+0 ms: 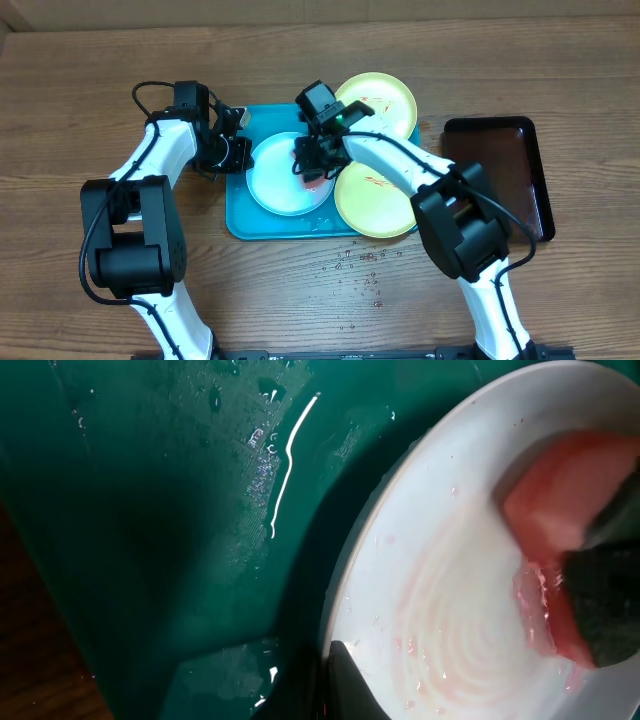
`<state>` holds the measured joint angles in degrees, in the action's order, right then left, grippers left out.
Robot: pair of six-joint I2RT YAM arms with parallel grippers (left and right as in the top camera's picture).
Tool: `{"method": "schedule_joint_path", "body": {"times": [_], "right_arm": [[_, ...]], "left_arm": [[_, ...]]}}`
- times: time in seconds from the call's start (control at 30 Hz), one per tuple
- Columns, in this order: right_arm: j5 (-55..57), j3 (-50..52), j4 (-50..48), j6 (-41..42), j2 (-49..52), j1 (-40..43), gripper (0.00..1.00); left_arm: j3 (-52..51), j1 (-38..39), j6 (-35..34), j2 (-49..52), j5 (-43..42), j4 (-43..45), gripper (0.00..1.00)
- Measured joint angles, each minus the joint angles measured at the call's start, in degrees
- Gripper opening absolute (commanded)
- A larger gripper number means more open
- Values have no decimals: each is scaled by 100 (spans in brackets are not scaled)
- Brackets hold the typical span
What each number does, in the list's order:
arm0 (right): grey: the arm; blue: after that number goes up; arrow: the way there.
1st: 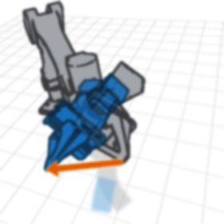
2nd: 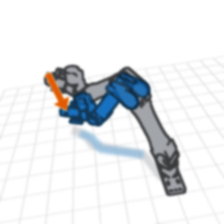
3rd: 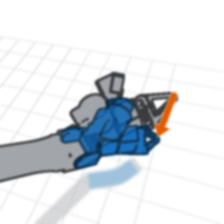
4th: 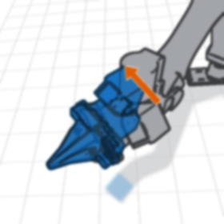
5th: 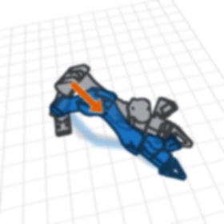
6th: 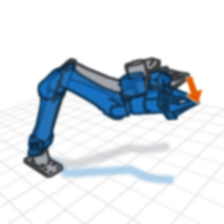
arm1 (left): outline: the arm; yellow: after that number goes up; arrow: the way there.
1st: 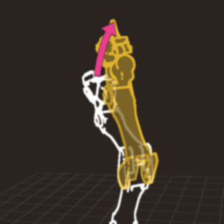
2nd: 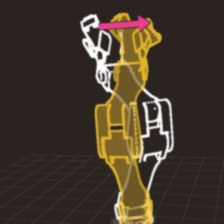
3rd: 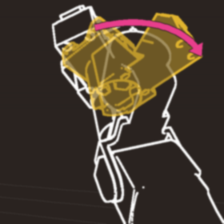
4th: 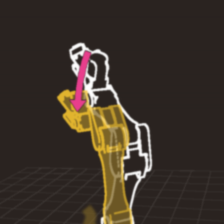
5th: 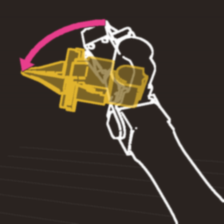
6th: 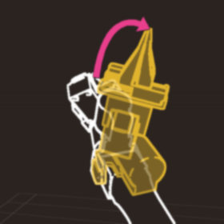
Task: Clean dirty plates on tray and stack at the side
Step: 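Carry the sponge over and lower it onto the white plate, then scrub the white plate with the sponge while the left gripper holds it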
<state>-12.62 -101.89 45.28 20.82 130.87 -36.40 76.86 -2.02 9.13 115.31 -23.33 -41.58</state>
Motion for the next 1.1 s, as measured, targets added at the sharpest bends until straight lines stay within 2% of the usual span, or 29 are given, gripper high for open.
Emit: {"method": "schedule_joint_path", "body": {"times": [0.1, 0.5, 0.73, 0.9, 1.0, 1.1], "right_arm": [[-13, -2, 31, 13, 2, -131, 4], [308, -382, 1318, -131, 31, -129, 4], [229, -577, 907, -210, 127, 44, 4], [55, -507, 748, -122, 138, -35, 4], [11, -378, 616, -42, 138, -61, 4], [-11, -348, 597, 31, 138, -70, 4]], "left_arm": [[0, 0, 0, 2, 11, -2, 4], [-59, 26, 2, 11, -74, -42, 4], [-59, 26, -50, 11, -70, -85, 5], [-59, 46, -343, 11, -68, -358, 16], [-59, 127, -581, 11, -68, -398, 29], [-59, 236, -844, 11, -46, -398, 31]]}}
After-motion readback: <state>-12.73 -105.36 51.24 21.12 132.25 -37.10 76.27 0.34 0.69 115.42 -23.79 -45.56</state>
